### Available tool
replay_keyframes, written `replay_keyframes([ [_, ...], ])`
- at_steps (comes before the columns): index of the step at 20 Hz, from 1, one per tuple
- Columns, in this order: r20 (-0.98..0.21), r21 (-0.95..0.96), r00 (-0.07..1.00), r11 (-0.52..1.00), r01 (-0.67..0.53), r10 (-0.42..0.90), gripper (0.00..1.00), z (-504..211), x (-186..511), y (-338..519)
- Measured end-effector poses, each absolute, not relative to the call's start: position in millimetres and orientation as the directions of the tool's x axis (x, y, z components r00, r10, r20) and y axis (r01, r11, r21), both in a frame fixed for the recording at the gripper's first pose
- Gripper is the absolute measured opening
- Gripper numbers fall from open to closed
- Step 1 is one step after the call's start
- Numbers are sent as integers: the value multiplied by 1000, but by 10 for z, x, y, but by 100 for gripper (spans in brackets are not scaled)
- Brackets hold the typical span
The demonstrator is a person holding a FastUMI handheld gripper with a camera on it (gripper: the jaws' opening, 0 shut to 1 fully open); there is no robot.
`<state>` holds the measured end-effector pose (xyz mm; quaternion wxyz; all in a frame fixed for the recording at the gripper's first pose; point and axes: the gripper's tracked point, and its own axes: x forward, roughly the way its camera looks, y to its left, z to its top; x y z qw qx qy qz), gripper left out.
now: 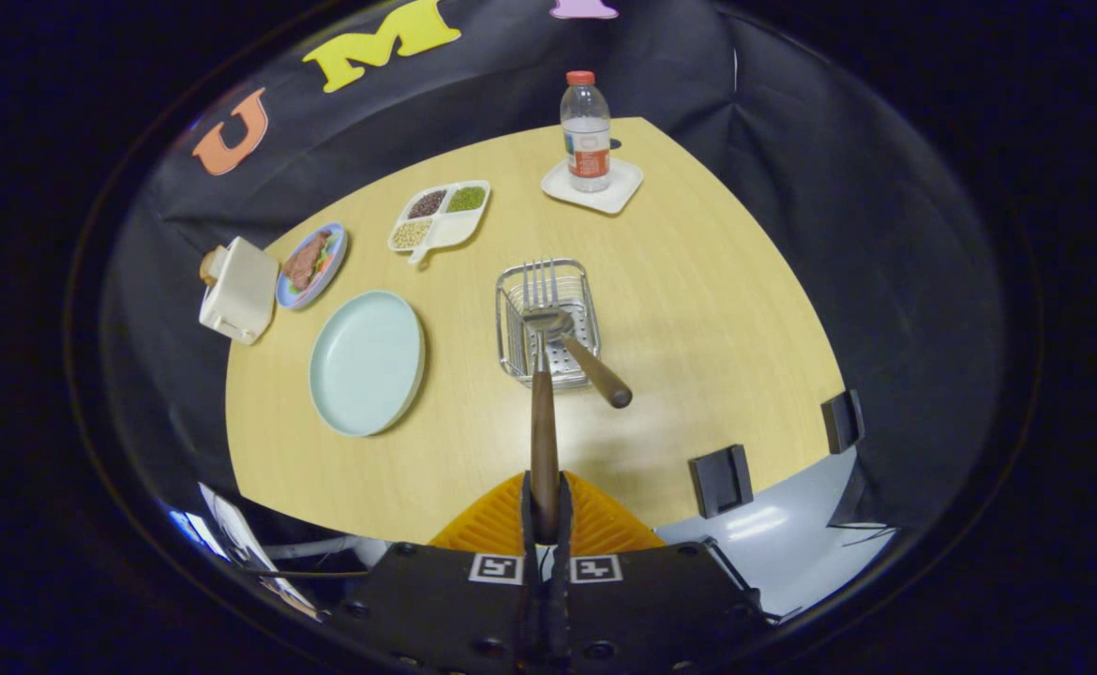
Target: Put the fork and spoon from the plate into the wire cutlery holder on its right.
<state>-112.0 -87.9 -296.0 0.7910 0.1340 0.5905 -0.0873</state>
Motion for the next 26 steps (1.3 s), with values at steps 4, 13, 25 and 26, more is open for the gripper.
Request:
replay_keyframes([
  [4, -949, 96, 315, 952, 290, 0, 21, -2897, -1037, -896],
  [13, -907, 90, 419, 954, 285, -40, 97, -2679, -842, -867],
  [25, -567, 79, 824, 995, 66, -10, 97, -821, -71, -264],
  [26, -520, 73, 854, 996, 50, -5, 97, -638, -37, -216],
])
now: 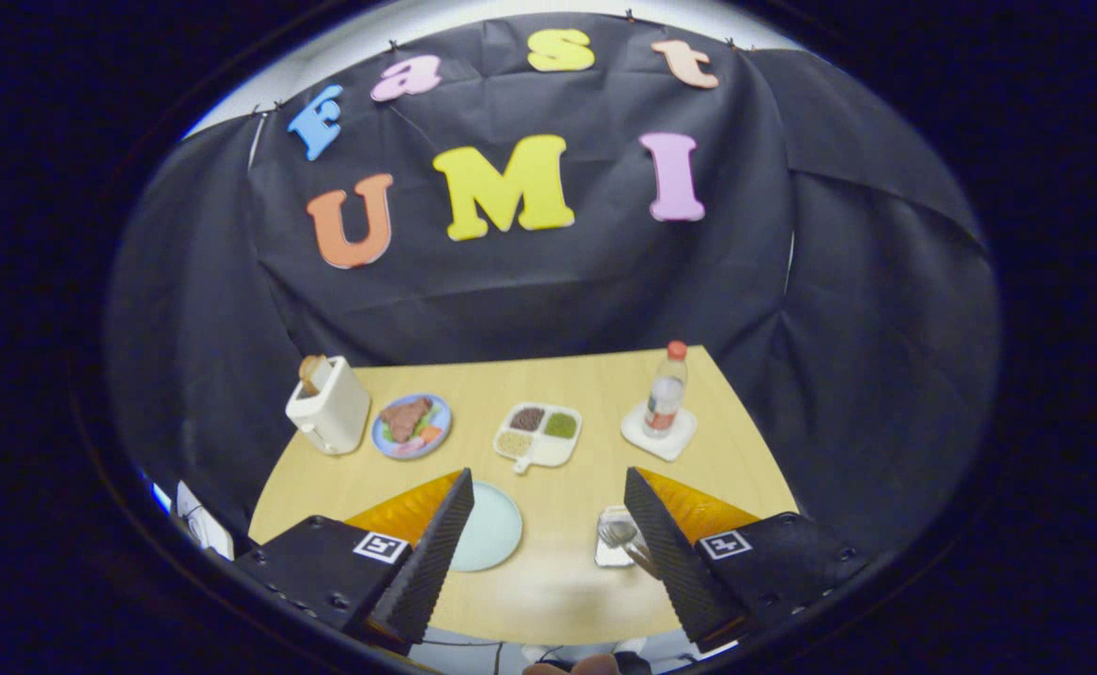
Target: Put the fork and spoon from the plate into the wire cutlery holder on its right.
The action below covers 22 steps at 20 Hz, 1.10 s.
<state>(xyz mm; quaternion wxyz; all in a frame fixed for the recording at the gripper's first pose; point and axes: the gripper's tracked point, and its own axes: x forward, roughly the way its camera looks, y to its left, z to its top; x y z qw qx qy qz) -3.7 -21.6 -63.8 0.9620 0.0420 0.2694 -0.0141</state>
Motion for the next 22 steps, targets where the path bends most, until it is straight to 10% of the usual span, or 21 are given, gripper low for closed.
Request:
replay_keyframes([
  [9, -145, 11, 989, 1000, 18, -17, 96, 527, 22, -5],
  [22, -127, 52, 992, 998, 18, -11, 96, 564, 112, 91],
])
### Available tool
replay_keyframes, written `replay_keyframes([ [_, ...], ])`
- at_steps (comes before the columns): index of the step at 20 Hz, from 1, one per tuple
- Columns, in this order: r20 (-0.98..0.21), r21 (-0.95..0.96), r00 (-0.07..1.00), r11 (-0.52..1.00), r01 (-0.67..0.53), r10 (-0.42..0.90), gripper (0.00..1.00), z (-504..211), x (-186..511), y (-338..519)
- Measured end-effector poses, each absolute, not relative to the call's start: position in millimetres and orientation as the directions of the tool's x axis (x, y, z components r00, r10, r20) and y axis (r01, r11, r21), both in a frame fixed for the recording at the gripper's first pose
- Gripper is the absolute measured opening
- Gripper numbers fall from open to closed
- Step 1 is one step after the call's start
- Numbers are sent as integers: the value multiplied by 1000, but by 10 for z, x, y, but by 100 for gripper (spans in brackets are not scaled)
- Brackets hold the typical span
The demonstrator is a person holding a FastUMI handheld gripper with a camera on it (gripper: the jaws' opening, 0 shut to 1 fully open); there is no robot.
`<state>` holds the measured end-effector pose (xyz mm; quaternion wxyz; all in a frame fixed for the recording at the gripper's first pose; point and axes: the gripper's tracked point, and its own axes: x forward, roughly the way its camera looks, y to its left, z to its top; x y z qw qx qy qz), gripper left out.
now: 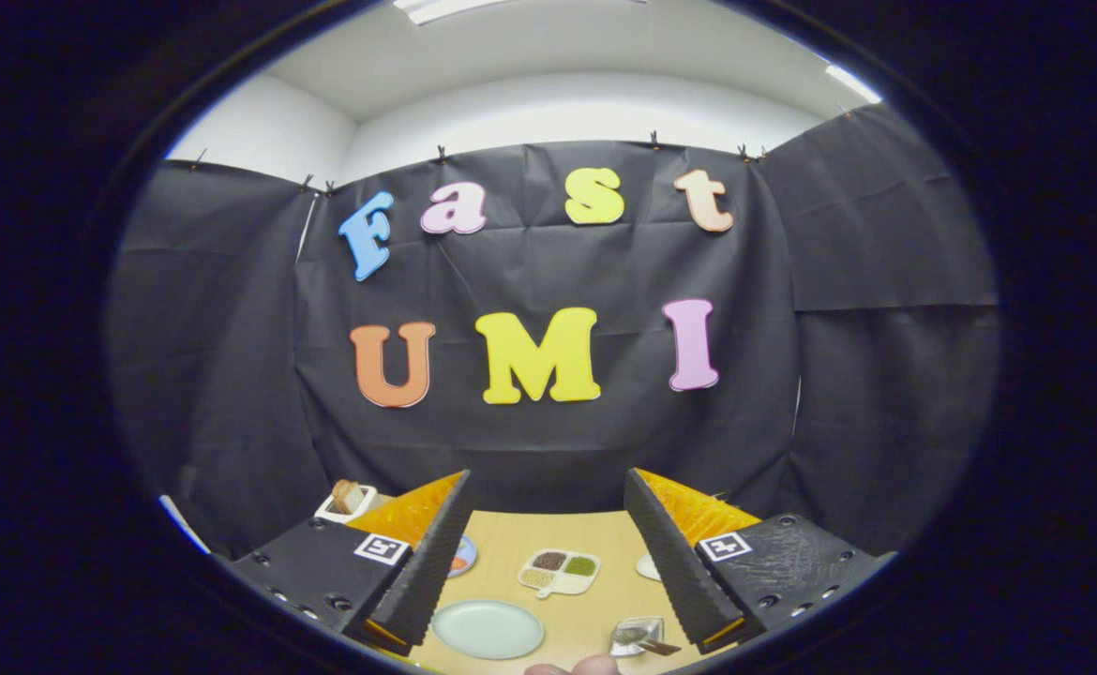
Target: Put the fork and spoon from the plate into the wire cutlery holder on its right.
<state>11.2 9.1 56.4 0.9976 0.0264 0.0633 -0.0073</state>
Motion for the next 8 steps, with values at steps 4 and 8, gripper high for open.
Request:
replay_keyframes([
  [4, -137, 56, 990, 998, 16, -9, 96, 554, 157, 95],
  [8, -137, 50, 991, 999, 18, -11, 96, 559, 182, 56],
])
